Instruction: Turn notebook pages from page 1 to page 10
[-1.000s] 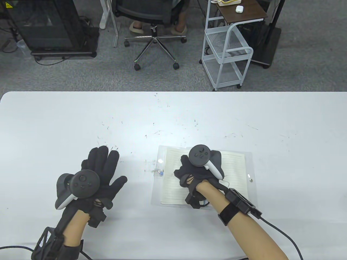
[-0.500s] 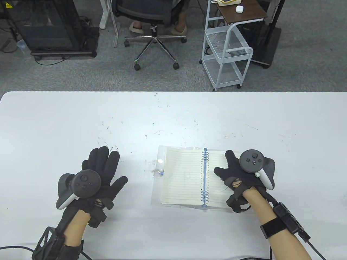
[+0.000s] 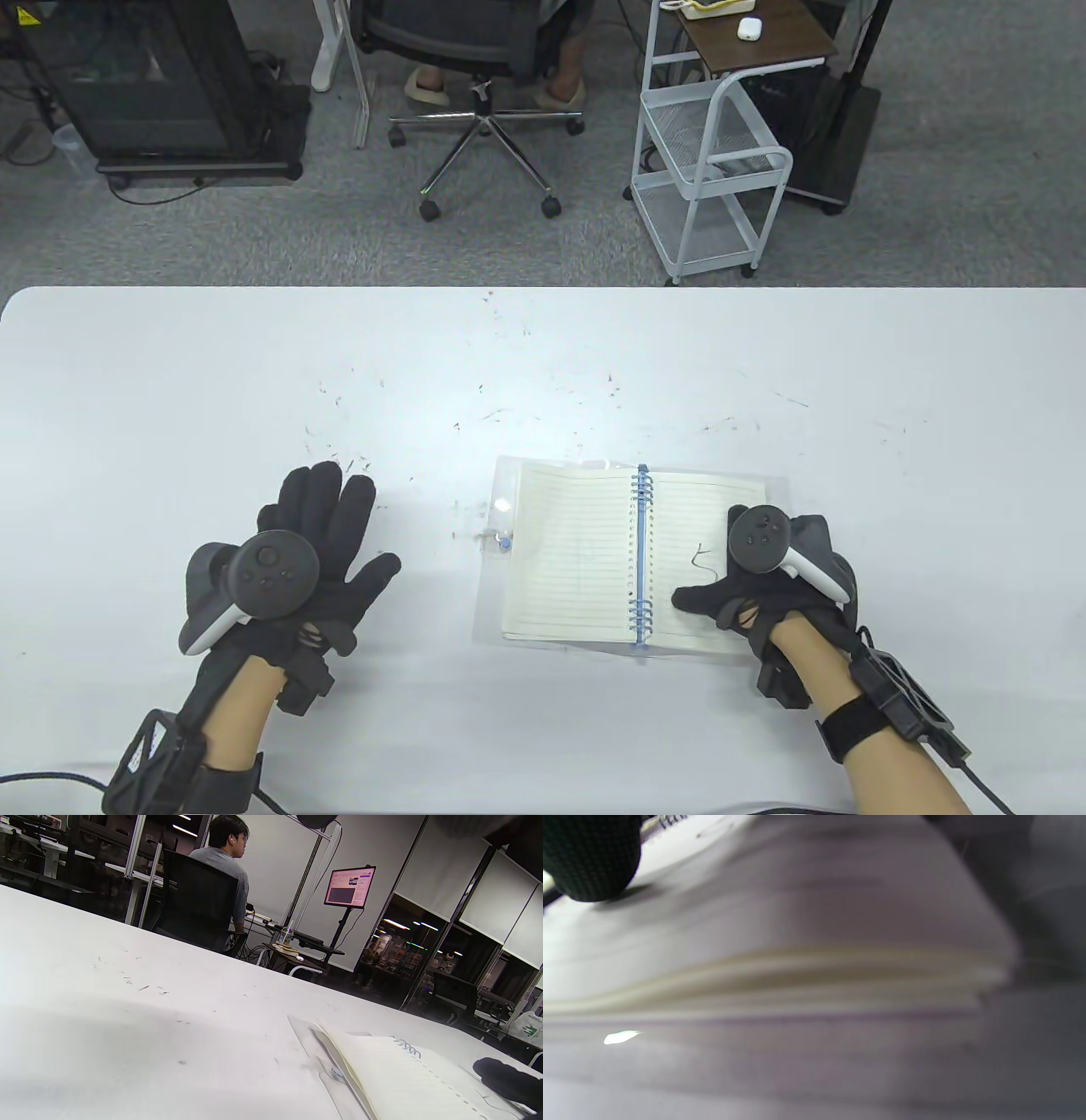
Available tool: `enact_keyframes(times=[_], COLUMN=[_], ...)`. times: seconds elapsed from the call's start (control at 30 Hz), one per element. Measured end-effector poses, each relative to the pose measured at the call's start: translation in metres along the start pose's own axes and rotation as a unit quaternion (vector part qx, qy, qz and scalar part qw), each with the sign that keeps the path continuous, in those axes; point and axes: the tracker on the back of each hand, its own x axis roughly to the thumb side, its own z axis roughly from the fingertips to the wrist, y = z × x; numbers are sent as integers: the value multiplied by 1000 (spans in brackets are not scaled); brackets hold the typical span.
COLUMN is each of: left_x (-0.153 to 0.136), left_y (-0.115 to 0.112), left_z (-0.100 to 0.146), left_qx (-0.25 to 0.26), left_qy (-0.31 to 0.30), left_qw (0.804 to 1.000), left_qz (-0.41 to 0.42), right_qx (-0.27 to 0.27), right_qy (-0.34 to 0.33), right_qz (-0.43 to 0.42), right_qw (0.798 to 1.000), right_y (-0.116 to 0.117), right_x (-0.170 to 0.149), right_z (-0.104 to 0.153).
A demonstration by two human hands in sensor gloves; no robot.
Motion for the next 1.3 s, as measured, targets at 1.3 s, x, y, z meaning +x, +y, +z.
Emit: enact_keyframes(times=[1.3], left_x=[0], left_y=[-1], left_z=[0], left_qx=[-2], left_qy=[5], left_qw=[1000], left_qz=[1], right_qx=[-193], right_qy=[32], right_qz=[-453], right_qw=[870], right_y=[-53], right_x=[-20], right_z=[48])
